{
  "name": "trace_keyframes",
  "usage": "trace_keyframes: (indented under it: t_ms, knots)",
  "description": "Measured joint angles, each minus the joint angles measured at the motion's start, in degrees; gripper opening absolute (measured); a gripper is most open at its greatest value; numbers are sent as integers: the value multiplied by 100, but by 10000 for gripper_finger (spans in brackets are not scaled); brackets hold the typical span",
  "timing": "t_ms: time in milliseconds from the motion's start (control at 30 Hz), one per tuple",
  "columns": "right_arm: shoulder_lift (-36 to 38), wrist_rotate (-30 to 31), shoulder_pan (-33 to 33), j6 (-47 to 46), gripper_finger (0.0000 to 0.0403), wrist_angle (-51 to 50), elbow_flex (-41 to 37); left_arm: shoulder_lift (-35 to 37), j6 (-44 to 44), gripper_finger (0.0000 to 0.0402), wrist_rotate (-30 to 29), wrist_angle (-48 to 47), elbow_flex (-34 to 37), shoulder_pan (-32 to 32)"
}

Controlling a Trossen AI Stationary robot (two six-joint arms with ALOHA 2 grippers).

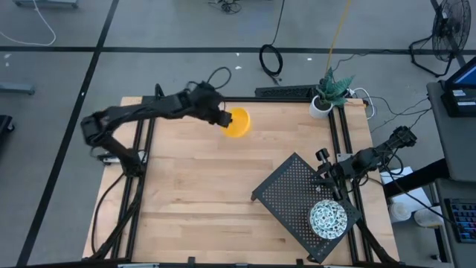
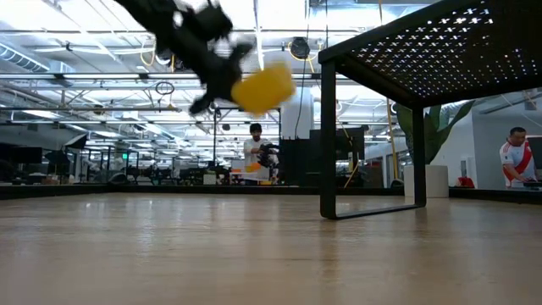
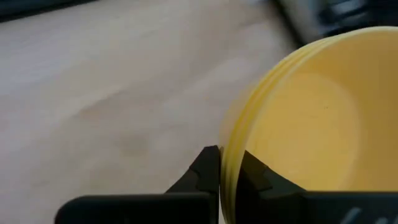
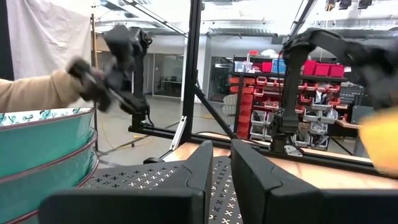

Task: Pick & Place Mini bowls
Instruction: Put the stacked yellow bowls on the shelf

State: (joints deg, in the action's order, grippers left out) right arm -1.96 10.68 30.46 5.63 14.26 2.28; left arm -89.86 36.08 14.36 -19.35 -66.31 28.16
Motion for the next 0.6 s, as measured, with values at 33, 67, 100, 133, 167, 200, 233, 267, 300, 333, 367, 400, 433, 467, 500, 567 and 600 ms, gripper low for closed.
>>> trace_keyframes:
  t_ms: [33, 67, 100, 133, 167, 200, 233, 267, 300, 333, 367, 400, 433, 467, 500, 567, 600]
  knots:
    - [2, 2, 0, 0, 43, 2, 0, 233, 100, 13, 64, 44, -17, -136]
    - [2, 8, 0, 6, 43, 4, 0, 428, 144, 13, 84, 37, -79, -298]
    - [0, 9, 0, 30, 43, -1, 0, 589, 146, 13, 77, 52, -170, -495]
    - [0, 5, 0, 67, 43, 1, 0, 713, 95, 13, 73, 67, -286, -731]
    - [2, 4, 0, 105, 43, 4, -2, 797, 31, 13, 60, 43, -422, -979]
    - [2, 7, 0, 136, 43, 2, -2, 826, -57, 13, 44, -27, -593, -1257]
    - [0, 5, 0, 161, 43, 2, -2, 823, -119, 13, -56, -108, -797, -1553]
    - [2, 7, 0, 184, 43, 4, -2, 797, -206, 13, -235, -261, -1042, -1826]
    - [0, 4, 0, 223, 43, 4, -2, 728, -264, 13, -464, -481, -1311, -2088]
    - [1, 4, 0, 266, 43, 4, -1, 631, -300, 13, -710, -716, -1619, -2329]
    - [0, 4, 0, 300, 43, 6, -2, 520, -296, 13, -959, -968, -1966, -2543]
    - [0, 7, 0, 329, 43, 23, -2, 366, -279, 13, -1198, -1253, -2306, -2718]
    - [1, 10, 0, 377, 43, 68, -2, 177, -269, 13, -1384, -1549, -2674, -2875]
    - [2, 22, 0, 425, 43, 103, -2, -43, -263, 13, -1531, -1807, -3066, -3002]
    - [2, 31, 0, 462, 43, 128, -2, -277, -259, 13, -1643, -2018, -3421, -3106]
    - [2, 121, 0, 507, 43, 222, -2, -858, -299, 13, -1718, -2554, -4173, -3258]
    - [2, 181, 0, 516, 43, 238, -2, -1157, -336, 13, -1701, -2793, -4513, -3301]
